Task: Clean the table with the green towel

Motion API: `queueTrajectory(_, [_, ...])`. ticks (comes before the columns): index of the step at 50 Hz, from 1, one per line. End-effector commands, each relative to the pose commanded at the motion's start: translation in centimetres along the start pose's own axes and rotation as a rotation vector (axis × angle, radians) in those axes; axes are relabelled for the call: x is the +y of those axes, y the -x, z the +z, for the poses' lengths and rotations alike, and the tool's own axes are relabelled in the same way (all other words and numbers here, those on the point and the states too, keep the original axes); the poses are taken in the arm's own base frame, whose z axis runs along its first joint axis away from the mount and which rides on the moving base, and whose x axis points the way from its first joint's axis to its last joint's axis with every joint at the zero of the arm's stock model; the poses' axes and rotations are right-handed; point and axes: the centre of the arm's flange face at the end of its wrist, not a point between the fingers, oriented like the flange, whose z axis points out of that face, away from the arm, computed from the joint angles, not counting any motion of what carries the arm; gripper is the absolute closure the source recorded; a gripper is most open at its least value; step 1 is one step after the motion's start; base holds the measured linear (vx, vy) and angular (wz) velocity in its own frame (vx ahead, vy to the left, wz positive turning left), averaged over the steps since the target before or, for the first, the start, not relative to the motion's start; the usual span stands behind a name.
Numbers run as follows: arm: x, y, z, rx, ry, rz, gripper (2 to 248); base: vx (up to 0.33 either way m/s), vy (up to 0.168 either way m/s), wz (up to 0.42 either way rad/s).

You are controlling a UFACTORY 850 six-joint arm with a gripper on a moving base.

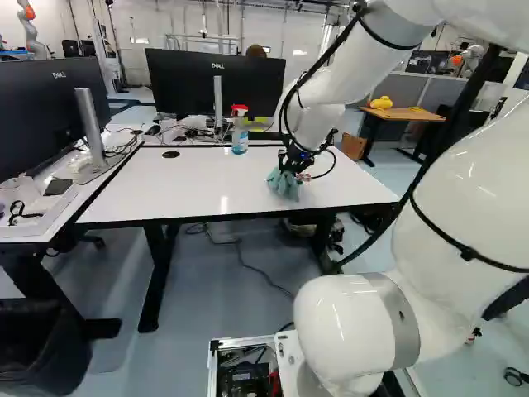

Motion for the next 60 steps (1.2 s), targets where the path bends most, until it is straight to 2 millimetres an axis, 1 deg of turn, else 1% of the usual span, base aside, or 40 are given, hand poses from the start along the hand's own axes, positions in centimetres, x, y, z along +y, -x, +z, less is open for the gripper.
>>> queueTrajectory(30, [0.0, -0.2, -0.2, 0.006, -0.001, 0.0, 213, 0.0, 0.0, 0.0])
queueTrajectory(39, [-0.1, -1.6, -0.5, 0.028, -0.003, 0.003, 213, 0.0, 0.0, 0.0])
queueTrajectory(60, [-0.6, -5.9, -0.9, 0.082, -0.009, 0.009, 213, 0.0, 0.0, 0.0])
